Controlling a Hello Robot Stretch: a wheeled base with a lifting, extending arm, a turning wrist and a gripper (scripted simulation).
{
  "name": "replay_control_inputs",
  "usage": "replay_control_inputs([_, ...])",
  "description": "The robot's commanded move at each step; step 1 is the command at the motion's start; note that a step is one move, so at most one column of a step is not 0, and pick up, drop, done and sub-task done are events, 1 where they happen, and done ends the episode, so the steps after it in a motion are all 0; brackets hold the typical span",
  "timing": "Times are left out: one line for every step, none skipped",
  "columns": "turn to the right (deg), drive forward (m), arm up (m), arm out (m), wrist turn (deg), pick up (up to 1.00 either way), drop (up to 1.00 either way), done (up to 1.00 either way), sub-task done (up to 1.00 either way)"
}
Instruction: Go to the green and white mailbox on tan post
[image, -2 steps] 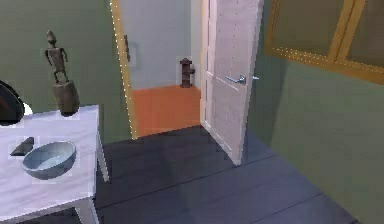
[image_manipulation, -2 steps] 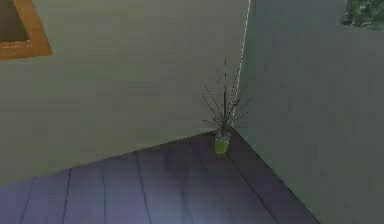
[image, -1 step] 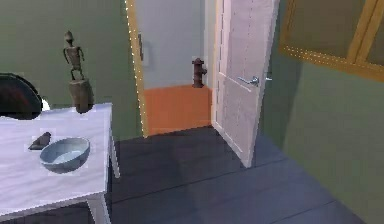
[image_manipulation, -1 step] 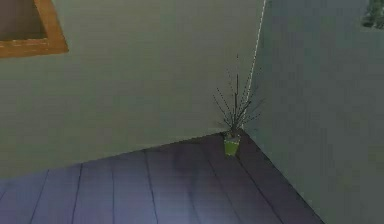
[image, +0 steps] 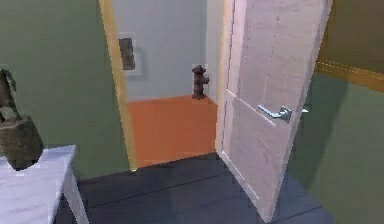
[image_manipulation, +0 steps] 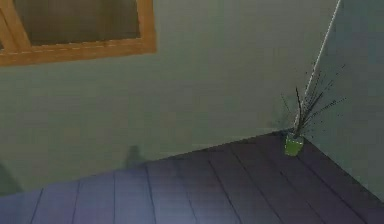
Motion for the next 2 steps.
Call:
replay_control_inputs([-3.0, 0.0, 0.0, 0.0, 0.0, 0.0, 0.0, 0.0, 0.0])
replay_control_inputs([0.0, 1.0, 0.0, 0.0, 0.0, 0.0, 0.0, 0.0, 0.0])
